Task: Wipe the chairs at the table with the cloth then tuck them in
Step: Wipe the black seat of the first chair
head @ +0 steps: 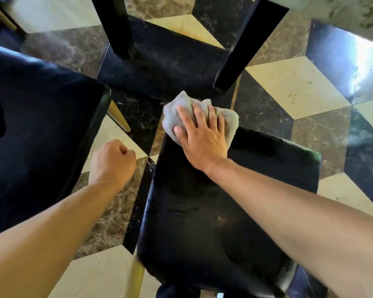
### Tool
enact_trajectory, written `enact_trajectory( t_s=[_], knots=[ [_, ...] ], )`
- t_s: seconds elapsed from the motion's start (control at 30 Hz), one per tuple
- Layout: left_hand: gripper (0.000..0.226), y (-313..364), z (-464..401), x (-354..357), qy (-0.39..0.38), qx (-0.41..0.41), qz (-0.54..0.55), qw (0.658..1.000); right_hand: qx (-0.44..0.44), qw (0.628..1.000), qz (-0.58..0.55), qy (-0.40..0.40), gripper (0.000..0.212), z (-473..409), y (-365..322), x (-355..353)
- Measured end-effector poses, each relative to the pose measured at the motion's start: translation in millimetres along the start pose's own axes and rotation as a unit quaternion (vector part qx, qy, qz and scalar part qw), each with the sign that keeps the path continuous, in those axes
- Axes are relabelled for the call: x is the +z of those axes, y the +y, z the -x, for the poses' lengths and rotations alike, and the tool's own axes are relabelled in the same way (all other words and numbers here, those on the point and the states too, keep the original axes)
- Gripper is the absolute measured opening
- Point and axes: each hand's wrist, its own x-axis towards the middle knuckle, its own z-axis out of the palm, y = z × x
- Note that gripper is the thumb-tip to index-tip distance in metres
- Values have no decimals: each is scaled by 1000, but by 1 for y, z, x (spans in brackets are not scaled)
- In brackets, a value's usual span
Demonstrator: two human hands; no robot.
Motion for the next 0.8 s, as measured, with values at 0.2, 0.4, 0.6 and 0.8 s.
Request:
enact_trajectory(
  t_s=[0.2, 0.4, 0.6, 0.8],
  knots=[
    [13, 0, 0, -7, 13, -7, -8, 1000, -264, 962, 50, -57, 58, 111, 1, 27],
    [15, 0, 2, -12, 9, -4, -17, 1000, -375, 919, 79, -95, 62, 118, 2, 21],
    [15, -12, 14, -14, 2, -7, -11, 1000, -245, 962, 111, -49, 59, 45, -35, 16],
    [14, -24, 33, -28, -37, 9, -19, 999, -317, 948, 25, -23, 47, 125, -59, 55]
  ],
)
